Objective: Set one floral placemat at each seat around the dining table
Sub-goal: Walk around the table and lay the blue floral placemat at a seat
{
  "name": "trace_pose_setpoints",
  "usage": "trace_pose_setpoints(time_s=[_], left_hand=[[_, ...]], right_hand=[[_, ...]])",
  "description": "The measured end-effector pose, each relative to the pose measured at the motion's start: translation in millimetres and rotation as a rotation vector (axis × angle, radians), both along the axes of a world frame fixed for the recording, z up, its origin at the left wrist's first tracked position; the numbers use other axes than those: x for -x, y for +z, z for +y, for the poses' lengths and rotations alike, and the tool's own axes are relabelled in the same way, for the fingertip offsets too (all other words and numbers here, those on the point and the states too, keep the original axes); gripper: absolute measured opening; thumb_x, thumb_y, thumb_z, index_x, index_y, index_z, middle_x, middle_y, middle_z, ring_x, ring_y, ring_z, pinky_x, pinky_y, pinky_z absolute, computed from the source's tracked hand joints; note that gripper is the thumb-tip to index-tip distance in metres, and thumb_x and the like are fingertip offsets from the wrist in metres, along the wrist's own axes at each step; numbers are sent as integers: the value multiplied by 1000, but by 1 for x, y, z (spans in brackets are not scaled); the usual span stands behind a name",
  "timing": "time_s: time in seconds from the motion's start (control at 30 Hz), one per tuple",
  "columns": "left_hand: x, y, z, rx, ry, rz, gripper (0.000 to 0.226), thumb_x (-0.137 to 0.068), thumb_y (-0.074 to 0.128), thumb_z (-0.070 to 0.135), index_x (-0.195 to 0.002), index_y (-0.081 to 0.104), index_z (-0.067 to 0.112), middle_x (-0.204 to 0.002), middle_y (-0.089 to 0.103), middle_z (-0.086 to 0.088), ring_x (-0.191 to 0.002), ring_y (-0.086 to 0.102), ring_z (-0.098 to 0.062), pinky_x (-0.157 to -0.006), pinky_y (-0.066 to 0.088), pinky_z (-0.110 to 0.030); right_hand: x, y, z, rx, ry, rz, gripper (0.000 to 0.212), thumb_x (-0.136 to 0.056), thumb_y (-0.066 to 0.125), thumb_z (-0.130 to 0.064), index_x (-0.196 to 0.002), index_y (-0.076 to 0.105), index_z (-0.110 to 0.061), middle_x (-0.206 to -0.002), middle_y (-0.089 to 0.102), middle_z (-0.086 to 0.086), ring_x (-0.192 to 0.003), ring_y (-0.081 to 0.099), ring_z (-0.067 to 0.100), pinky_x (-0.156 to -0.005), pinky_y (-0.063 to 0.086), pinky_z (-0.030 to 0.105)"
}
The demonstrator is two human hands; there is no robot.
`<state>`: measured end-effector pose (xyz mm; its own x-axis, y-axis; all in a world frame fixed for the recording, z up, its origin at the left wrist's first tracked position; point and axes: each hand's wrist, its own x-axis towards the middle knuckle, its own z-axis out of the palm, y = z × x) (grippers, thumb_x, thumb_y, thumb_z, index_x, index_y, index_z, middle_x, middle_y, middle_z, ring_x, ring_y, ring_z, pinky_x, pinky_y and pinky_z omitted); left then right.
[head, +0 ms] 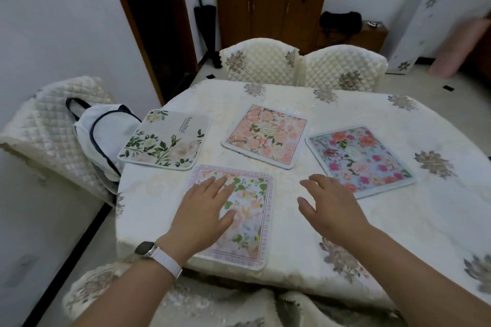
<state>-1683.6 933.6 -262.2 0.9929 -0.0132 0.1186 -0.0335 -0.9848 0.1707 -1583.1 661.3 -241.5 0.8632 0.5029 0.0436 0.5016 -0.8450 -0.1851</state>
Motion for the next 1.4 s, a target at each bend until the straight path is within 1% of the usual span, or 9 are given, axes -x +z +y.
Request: trace_pose_setpoints(time_s=[0.17, 0.27, 0.6, 0.83, 1.03, 1.1, 1.23, 1.33, 1.4], left_hand=[[-18, 22, -86, -43, 18, -14, 54, -88, 43, 51, -134, 53, 25, -144, 50, -1, -132, 45, -27, -102, 41, -49], [-28, 33, -141, -63, 29, -17, 55, -87, 42, 52, -133, 55, 25, -144, 51, -1, -131, 46, -27, -101, 41, -48], [-44, 52, -267, -136, -6, -9, 53, -91, 38, 53, -133, 54, 26, -143, 52, -1, -132, 46, -27, -99, 42, -49], [-66, 50, -297, -92, -107, -26, 53, -92, 36, 52, -133, 55, 25, -142, 53, -2, -131, 47, -28, -100, 41, -49], [-87, 28, -329, 5, -187, -17, 54, -92, 35, 53, -134, 54, 24, -140, 54, -2, -129, 48, -27, -98, 42, -49], [-90, 22, -346, 23, -206, -10, 53, -92, 36, 52, -133, 54, 24, -140, 54, -1, -129, 48, -26, -97, 43, -48], [-92, 19, -384, 22, -263, 15, 52, -93, 36, 53, -135, 51, 27, -143, 51, 2, -133, 44, -25, -100, 42, -47], [-98, 25, -419, -9, -283, 9, 52, -93, 37, 53, -134, 53, 26, -140, 54, 0, -129, 48, -27, -102, 41, -48], [-103, 29, -447, -22, -276, 0, 52, -93, 38, 53, -134, 54, 26, -140, 54, 0, -128, 49, -27, -102, 42, -49]], right_hand=[[-17, 21, -82, 22, 23, 28, 52, -94, 40, -49, -139, 48, -25, -147, 45, 3, -133, 41, 27, -106, 36, 44], [-24, 32, -131, 9, 48, 36, 56, -91, 33, -52, -137, 49, -26, -147, 45, 3, -134, 39, 27, -106, 35, 44], [-29, 47, -245, -19, 98, 57, 47, -95, 42, -45, -136, 50, -24, -148, 43, 4, -135, 37, 26, -108, 29, 44], [-19, 42, -283, 30, -1, 79, 64, -88, 23, -53, -137, 49, -23, -146, 46, 5, -134, 39, 27, -107, 32, 44], [-7, 41, -331, 109, -141, 90, 56, -90, 34, -51, -135, 52, -22, -143, 50, 5, -130, 45, 28, -104, 36, 45], [-7, 41, -351, 110, -185, 90, 61, -89, 29, -54, -135, 52, -22, -142, 51, 5, -129, 46, 28, -104, 36, 45], [-7, 43, -390, 114, -240, 104, 64, -88, 24, -54, -142, 44, -25, -150, 41, 1, -137, 36, 24, -109, 27, 40], [-11, 39, -426, 84, -252, 94, 65, -88, 21, -56, -143, 42, -26, -151, 39, 0, -137, 34, 23, -109, 27, 39], [-15, 32, -455, 69, -250, 105, 59, -93, 28, -54, -144, 40, -26, -152, 38, 0, -139, 33, 22, -110, 26, 38]])
